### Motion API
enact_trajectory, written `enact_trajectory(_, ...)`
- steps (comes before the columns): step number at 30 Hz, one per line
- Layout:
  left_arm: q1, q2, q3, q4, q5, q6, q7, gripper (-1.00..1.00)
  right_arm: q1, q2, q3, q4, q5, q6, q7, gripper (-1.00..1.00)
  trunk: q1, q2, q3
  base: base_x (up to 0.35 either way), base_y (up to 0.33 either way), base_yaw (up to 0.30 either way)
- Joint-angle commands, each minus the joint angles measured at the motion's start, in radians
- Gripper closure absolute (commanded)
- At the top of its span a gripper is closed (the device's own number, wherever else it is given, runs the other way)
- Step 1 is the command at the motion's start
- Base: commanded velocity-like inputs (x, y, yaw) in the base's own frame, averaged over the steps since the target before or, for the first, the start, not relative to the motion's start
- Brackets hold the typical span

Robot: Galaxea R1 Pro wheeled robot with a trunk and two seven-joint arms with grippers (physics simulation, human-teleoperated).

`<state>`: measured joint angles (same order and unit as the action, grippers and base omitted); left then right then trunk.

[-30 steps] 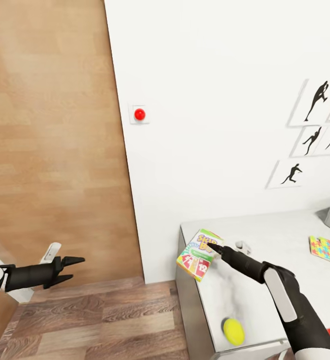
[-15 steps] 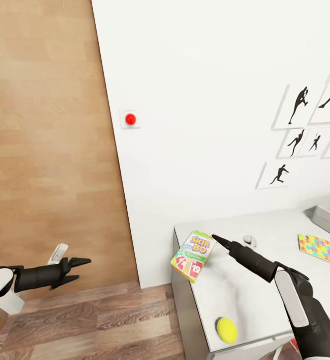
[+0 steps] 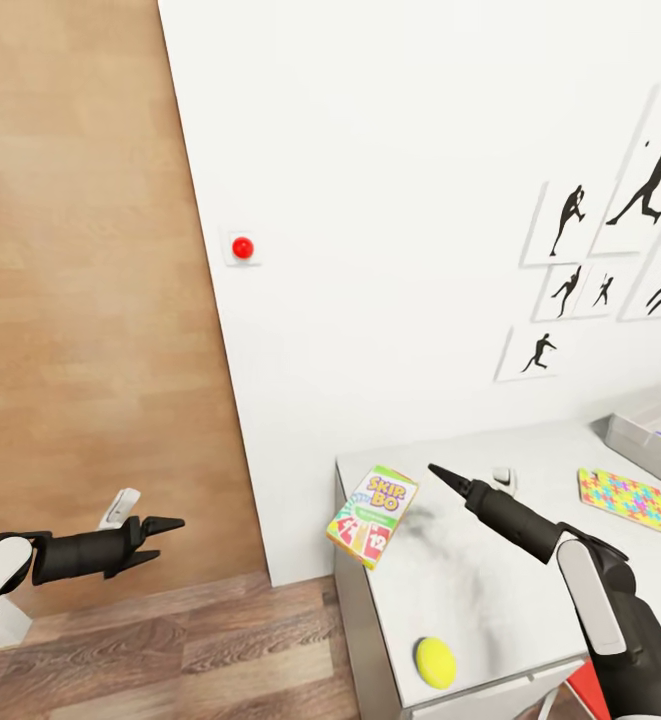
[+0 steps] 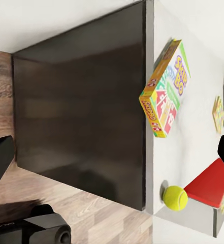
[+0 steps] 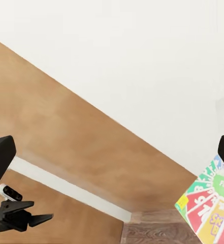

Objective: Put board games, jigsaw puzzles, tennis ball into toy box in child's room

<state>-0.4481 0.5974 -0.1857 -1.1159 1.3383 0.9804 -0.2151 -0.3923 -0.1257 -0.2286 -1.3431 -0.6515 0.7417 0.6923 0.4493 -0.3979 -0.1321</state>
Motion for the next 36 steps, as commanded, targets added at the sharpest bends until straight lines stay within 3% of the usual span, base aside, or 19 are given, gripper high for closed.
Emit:
enact_trajectory(1,-0.001,0.001,-0.001,0.001,-0.008,0.0,-0.011,-1.0,-0.001,0.0,-0.002,-0.004,-0.002,0.006,0.011,-1.0,0.001,-0.002,0.0,0.0,-0.032,-0.004)
enact_trajectory(7,-0.009,0.0,0.002,0.001,-0.001,0.0,-0.047,-1.0,0.037,-0.007,-0.003,-0.073,-0.003,0.008,0.059,-1.0,0.001,-0.002,0.009,0.0,-0.015,-0.002)
enact_trajectory(14,-0.018,-0.007,0.003,0.013,-0.008,-0.012,-0.237,-1.0,0.095,-0.018,-0.025,-0.148,-0.007,0.01,0.076,-1.0,0.001,-0.002,0.021,0.0,-0.002,0.0)
enact_trajectory(18,-0.018,-0.015,-0.007,0.079,-0.023,-0.093,-0.294,-1.0,0.104,-0.019,-0.034,-0.158,-0.007,0.009,0.077,-1.0,0.001,-0.002,0.028,0.0,0.0,0.0)
enact_trajectory(28,-0.019,-0.034,-0.015,0.114,-0.041,-0.139,-0.324,-1.0,0.107,-0.021,-0.038,-0.16,-0.007,0.009,0.079,-1.0,0.001,-0.002,0.044,0.0,-0.003,0.0)
enact_trajectory(36,-0.019,-0.044,-0.017,0.116,-0.042,-0.141,-0.326,-1.0,0.107,-0.02,-0.037,-0.16,-0.007,0.008,0.079,-1.0,0.001,-0.002,0.057,0.0,-0.202,0.0)
